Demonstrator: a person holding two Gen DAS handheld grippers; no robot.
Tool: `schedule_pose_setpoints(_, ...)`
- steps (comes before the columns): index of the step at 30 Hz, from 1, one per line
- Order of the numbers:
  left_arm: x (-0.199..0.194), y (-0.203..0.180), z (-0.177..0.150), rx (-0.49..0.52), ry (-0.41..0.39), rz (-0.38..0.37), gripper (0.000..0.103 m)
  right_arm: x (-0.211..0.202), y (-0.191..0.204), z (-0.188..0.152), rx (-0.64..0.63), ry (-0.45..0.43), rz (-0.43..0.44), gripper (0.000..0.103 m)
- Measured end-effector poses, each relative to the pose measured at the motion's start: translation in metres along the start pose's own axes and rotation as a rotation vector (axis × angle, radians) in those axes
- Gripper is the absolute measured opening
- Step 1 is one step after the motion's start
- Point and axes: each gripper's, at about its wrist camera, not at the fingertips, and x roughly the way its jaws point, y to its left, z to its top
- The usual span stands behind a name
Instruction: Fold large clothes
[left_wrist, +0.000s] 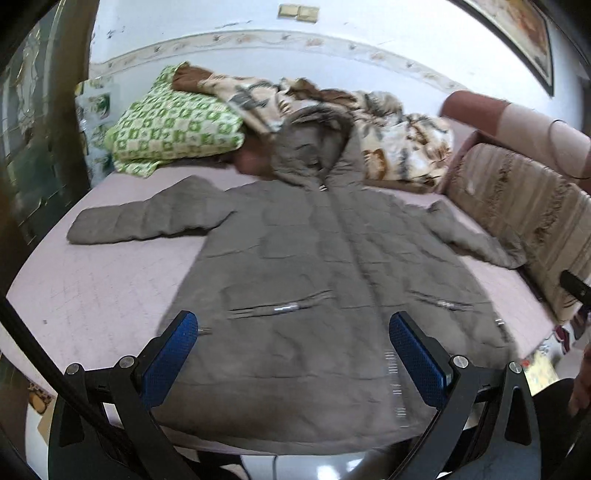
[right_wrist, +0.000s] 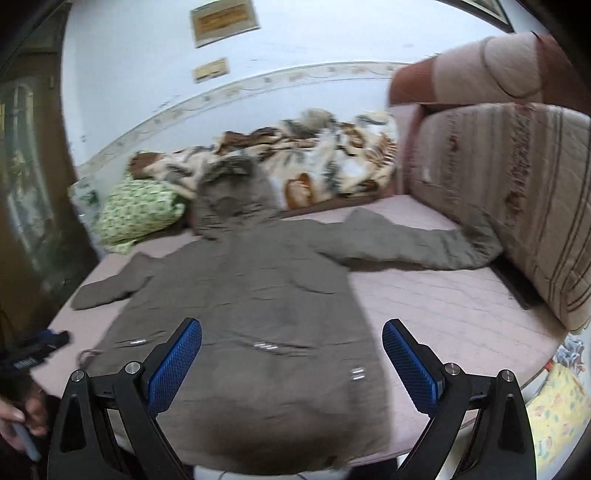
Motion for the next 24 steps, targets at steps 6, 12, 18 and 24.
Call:
schedule_pose_setpoints(6,-0.027,-0.019,-0.015,-0.107,-0.048,0.021,0.103,-0.038,0.070,-0.008,0.032,-0.103,-0.002,0.100)
schedule_pose_setpoints(12,-0.034,-0.025,-0.028,-0.056,-0.026,0.054,0.103,-0.035,0.099,-0.021,-0.056,-0.093,-0.005,0.100)
schedule_pose_setpoints(18,-0.036,-0.017,-0.035,-0.046,-0.031,0.076,0.103,-0.013,0.100,-0.031,-0.045,-0.009,0.006,0.100)
schedule_pose_setpoints(24,-0.027,-0.012,-0.038,-0.043,-0.011,0.079,0.103,-0.002,0.104,-0.039,-0.071,0.026,-0.003,0.100)
